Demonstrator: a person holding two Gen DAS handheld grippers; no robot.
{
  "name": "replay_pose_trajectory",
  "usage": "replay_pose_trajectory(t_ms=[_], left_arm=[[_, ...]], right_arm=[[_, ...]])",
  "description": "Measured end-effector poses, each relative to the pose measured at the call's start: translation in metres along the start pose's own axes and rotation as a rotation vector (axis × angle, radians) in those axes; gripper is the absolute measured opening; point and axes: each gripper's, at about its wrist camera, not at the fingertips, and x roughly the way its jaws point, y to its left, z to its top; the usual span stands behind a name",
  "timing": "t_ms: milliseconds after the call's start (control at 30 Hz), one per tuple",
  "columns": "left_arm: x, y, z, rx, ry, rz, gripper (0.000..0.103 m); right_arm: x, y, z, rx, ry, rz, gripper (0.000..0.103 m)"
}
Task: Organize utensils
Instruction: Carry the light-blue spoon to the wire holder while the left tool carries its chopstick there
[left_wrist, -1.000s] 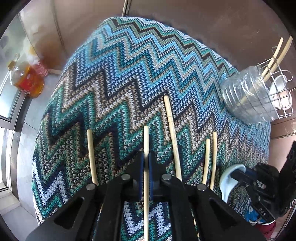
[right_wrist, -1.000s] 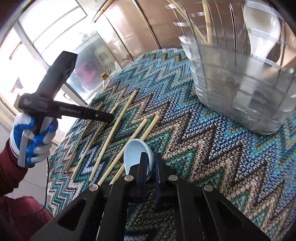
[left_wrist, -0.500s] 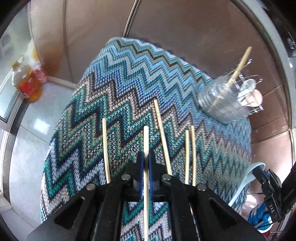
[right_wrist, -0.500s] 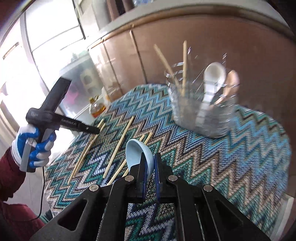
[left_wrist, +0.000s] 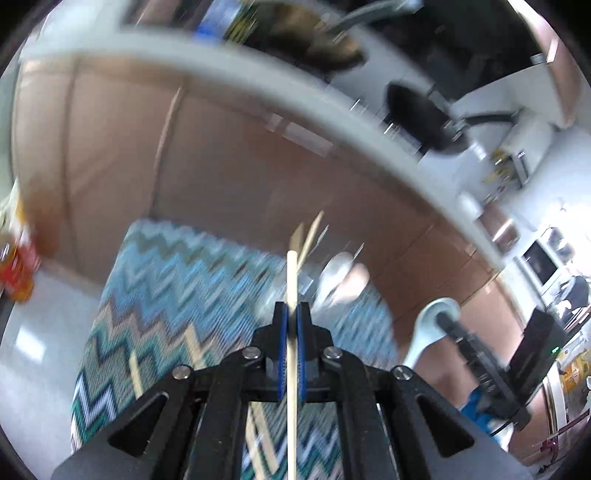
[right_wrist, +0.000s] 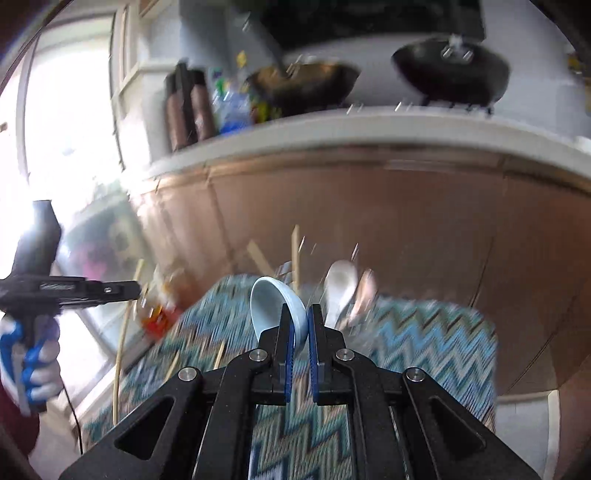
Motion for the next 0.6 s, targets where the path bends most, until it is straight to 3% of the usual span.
replay_pose_trajectory(t_ms=[100, 267, 433, 600], left_arm=[[-0.002, -0.029, 0.029, 0.038, -0.121, -0.034, 0.004], [0.020, -0.060, 0.063, 0.058, -0.281, -0.008, 0.004], [0.068, -0.069, 0.075, 0.041, -0.394, 0.101, 0.004], [0.112, -0.065, 0.065, 0.050, -0.465, 0.179, 0.004]], right_arm=[[0.004, -0.003, 0.020, 0.004, -0.079, -0.067, 0.007], [0.026, -0.011, 0.042, 0.004, -0.167, -0.147, 0.007], [0.060, -0.017, 0.050, -0.005, -0.220, -0.202, 0.007], [0.086, -0.022, 0.039, -0.042, -0.253, -0.259, 0.007]])
